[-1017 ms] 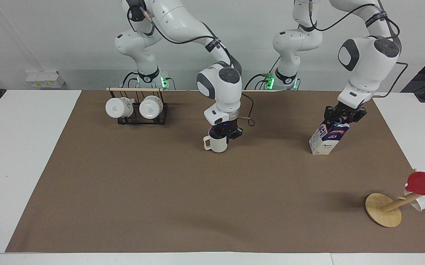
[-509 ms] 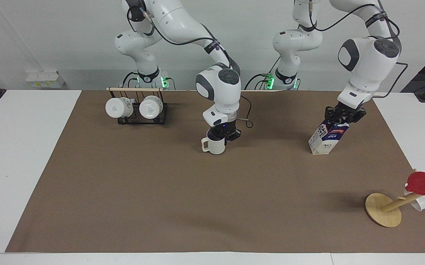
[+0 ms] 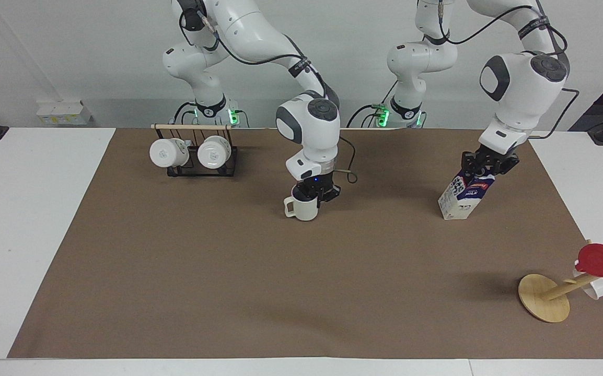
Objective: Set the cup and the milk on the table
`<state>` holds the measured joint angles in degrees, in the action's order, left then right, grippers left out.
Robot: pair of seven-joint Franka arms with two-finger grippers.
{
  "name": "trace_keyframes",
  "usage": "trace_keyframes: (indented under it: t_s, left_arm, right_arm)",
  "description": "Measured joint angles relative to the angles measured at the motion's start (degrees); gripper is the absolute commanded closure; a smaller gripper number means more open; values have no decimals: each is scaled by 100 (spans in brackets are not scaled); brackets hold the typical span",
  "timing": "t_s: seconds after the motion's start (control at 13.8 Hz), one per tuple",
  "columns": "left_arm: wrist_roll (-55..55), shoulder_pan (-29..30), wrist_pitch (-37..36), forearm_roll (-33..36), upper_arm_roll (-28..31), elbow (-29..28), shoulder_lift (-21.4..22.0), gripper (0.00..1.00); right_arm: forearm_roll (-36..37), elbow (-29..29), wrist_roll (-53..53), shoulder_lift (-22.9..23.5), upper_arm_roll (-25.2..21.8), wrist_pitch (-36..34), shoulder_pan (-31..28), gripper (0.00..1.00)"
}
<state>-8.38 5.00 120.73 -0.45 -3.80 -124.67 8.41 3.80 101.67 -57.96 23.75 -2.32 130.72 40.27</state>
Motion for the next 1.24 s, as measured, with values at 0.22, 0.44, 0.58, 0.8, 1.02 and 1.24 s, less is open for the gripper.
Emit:
trace_keyframes:
  t_s: [0.22,0.44,0.58,0.8,1.02,1.24]
  left_arm:
    - [0,0,-29,0,8,55,-2,53]
    - [1,0,-283,0,15,259,-3,53]
    - [7,0,-585,0,17,481,-3,53]
    - [42,0,-987,-3,16,777,-2,53]
    - [179,-1,-1246,-83,-4,924,-23,53]
    - [459,-23,-1448,-143,-77,1068,-90,53]
  right_arm:
    - [44,14,0,5,4,10,16,100]
    - [55,14,0,5,6,10,17,100]
    - [67,15,0,5,8,10,19,59]
    - [67,17,0,23,6,15,5,0]
    - [66,-26,0,20,-15,31,0,0]
    - [67,-78,0,-96,-100,31,-49,0]
